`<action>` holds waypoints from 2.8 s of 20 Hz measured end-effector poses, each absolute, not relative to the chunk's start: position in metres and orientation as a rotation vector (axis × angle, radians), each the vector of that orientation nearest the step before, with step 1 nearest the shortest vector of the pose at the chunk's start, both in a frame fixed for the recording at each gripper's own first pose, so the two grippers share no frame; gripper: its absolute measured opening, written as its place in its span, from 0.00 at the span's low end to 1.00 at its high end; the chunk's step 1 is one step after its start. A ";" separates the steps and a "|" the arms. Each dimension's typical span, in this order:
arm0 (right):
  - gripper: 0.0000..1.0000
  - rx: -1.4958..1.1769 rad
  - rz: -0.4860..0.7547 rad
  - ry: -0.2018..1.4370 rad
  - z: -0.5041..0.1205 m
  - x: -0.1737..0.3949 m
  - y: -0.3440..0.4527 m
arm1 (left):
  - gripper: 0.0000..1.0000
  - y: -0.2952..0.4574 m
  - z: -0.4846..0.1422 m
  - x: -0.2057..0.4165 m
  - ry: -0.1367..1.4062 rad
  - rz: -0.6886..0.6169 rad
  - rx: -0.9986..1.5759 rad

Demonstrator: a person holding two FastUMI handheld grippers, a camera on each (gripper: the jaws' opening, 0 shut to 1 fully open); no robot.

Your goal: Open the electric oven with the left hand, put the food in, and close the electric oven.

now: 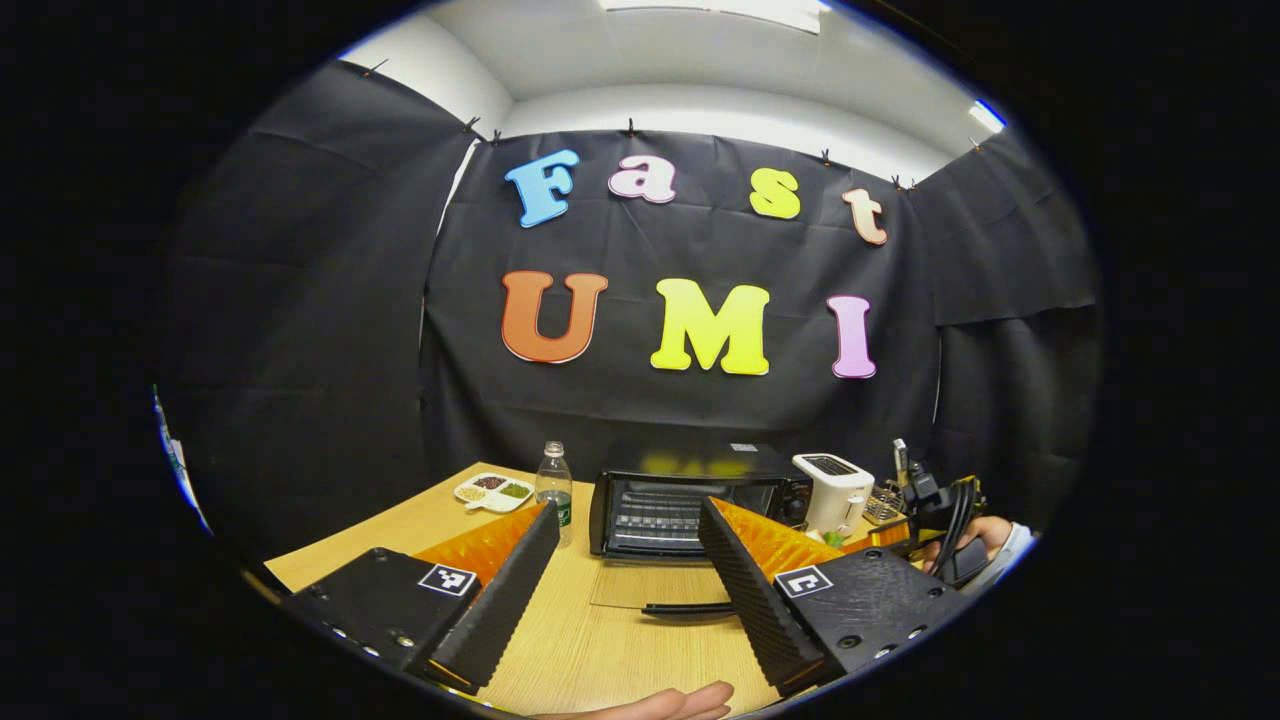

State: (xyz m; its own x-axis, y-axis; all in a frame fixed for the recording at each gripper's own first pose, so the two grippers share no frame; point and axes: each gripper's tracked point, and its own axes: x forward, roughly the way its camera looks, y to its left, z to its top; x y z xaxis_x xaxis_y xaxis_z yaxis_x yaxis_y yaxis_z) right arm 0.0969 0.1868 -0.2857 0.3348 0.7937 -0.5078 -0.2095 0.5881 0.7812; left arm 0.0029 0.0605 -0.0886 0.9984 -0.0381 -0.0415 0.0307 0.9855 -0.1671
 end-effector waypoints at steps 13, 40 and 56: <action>0.42 1.036 0.376 0.466 -0.268 0.232 0.300 | 0.93 0.084 -0.102 -0.002 0.100 -0.004 -0.157; 0.89 0.570 0.032 0.316 -0.322 0.342 0.334 | 0.93 0.094 -0.115 -0.013 0.131 0.000 -0.148; 0.99 -0.007 0.204 0.706 -0.342 0.287 0.344 | 0.93 0.116 -0.122 -0.026 0.122 0.050 -0.149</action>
State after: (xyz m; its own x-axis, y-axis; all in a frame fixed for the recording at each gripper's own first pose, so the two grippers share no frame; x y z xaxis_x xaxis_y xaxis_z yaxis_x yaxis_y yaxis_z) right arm 0.2873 0.3440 -0.3422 0.7420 0.1838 -0.6447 -0.1883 0.9801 0.0627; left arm -0.0261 0.1158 -0.1225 0.9913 0.0408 -0.1252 -0.0589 0.9877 -0.1447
